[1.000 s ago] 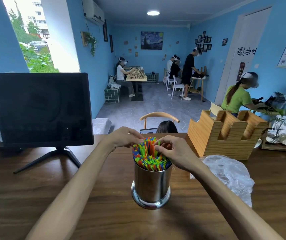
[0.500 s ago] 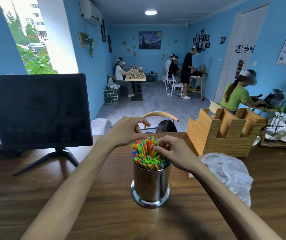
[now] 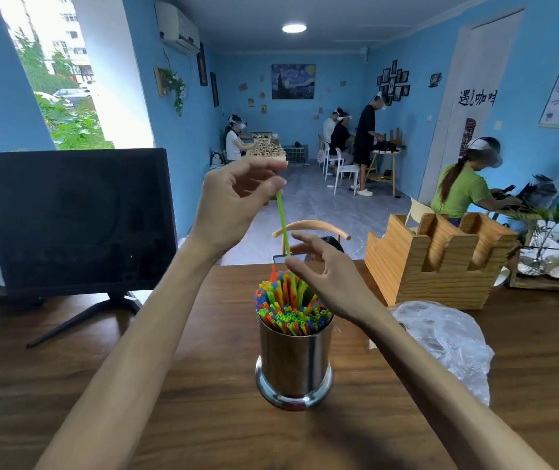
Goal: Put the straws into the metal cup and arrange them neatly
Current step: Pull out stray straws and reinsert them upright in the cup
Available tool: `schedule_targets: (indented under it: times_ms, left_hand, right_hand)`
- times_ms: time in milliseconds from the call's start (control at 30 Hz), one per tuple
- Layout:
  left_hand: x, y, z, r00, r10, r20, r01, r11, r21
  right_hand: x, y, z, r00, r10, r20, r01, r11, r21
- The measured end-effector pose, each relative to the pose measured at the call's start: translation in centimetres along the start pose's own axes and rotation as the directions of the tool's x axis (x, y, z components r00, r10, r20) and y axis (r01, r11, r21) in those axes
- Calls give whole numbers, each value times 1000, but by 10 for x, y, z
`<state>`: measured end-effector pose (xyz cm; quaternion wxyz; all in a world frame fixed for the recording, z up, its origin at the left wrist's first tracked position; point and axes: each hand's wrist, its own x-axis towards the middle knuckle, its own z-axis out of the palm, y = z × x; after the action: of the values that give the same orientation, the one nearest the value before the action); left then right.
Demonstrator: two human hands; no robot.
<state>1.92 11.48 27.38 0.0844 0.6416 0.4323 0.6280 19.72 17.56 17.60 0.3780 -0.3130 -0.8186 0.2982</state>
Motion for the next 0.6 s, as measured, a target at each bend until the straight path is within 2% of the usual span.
schedule_targets:
  times_ms: [133, 333, 400, 467, 533, 600]
  left_hand:
    - [-1, 15, 6, 989, 16, -146, -30, 996, -89]
    - [-8, -5, -3, 965, -102, -243, 95, 995, -41]
    - [-9, -11, -5, 944, -153, -292, 134, 988, -83]
    - [-13, -18, -8, 919, -233, -318, 197, 970, -143]
    - [-18, -29, -11, 903, -349, -251, 312, 934, -175]
    - [-25, -44, -14, 873, -486, -51, 477, 870, -120]
  right_hand:
    - [10, -13, -3, 999, -42, -2, 42, 993, 106]
    - [8, -5, -10, 998, -20, -66, 25, 996, 89]
    - [4, -7, -17, 995, 17, -101, 6, 975, 221]
    - [3, -10, -30, 985, 89, -145, -19, 904, 427]
    - [5, -11, -44, 967, 189, -170, -41, 775, 630]
    - [8, -11, -56, 949, 246, -196, -17, 664, 748]
